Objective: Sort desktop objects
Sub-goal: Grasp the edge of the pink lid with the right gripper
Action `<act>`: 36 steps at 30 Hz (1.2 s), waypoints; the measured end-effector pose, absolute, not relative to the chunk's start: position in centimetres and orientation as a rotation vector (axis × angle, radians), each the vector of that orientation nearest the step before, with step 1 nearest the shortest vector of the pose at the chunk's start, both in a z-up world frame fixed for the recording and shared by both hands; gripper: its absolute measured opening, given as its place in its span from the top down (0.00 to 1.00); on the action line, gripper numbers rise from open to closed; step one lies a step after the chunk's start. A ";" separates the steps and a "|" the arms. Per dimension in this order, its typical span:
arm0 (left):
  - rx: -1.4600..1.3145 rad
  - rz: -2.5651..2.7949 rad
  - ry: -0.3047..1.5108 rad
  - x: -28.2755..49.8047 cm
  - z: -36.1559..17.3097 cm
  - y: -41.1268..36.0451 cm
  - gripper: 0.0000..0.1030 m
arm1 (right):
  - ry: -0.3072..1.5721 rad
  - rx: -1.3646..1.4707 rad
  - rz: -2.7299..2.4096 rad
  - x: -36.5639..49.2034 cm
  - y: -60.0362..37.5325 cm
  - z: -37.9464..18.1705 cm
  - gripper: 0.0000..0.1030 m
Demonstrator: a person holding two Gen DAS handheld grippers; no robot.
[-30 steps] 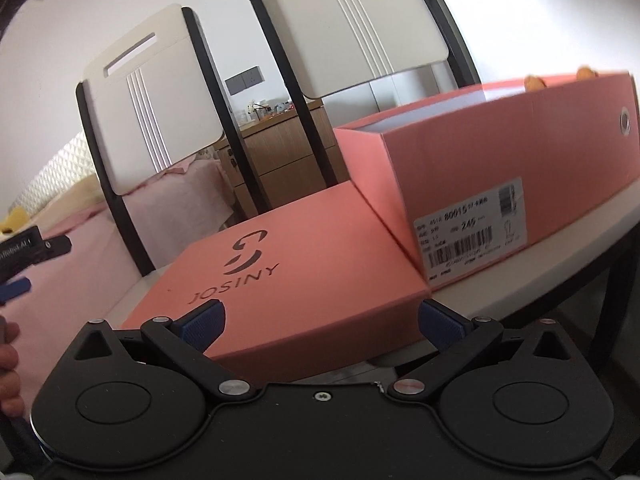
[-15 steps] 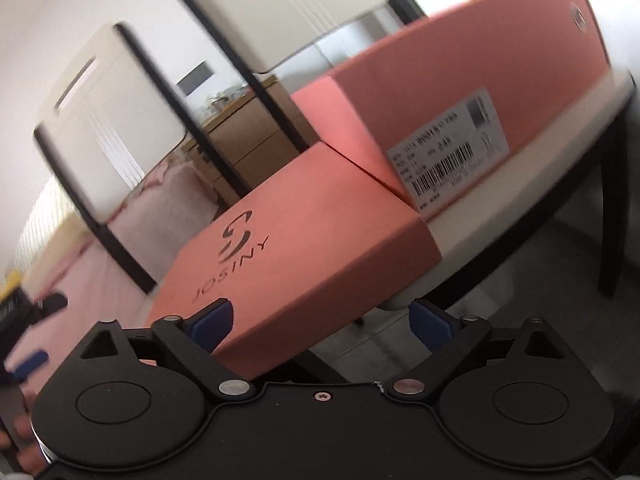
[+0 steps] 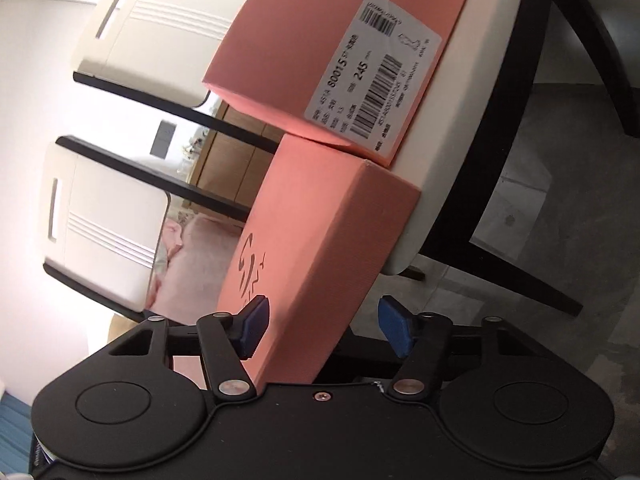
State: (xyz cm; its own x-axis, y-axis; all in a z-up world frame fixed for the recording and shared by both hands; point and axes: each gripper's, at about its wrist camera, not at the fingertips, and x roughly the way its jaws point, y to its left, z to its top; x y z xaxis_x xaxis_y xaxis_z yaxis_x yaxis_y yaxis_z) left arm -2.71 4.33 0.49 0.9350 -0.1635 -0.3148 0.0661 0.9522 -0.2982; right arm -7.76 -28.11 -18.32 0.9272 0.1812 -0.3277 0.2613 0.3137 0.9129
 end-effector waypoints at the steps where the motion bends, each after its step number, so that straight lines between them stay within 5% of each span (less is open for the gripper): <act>1: -0.295 -0.133 0.350 -2.7 0.5 4.4 0.00 | 0.404 1.294 -0.042 -7.6 -28.1 -18.7 0.39; 17: -0.208 -0.348 0.398 -4.9 0.0 3.1 0.00 | 0.352 1.402 0.004 -5.2 -26.8 -19.9 0.39; 27: -0.266 -0.405 0.408 -5.4 -1.0 4.4 0.00 | 0.337 1.412 0.065 -5.0 -27.4 -20.7 0.56; 36: -0.425 -0.403 0.400 -5.3 -1.3 5.9 0.00 | 0.281 1.485 0.169 -6.9 -28.0 -22.6 0.62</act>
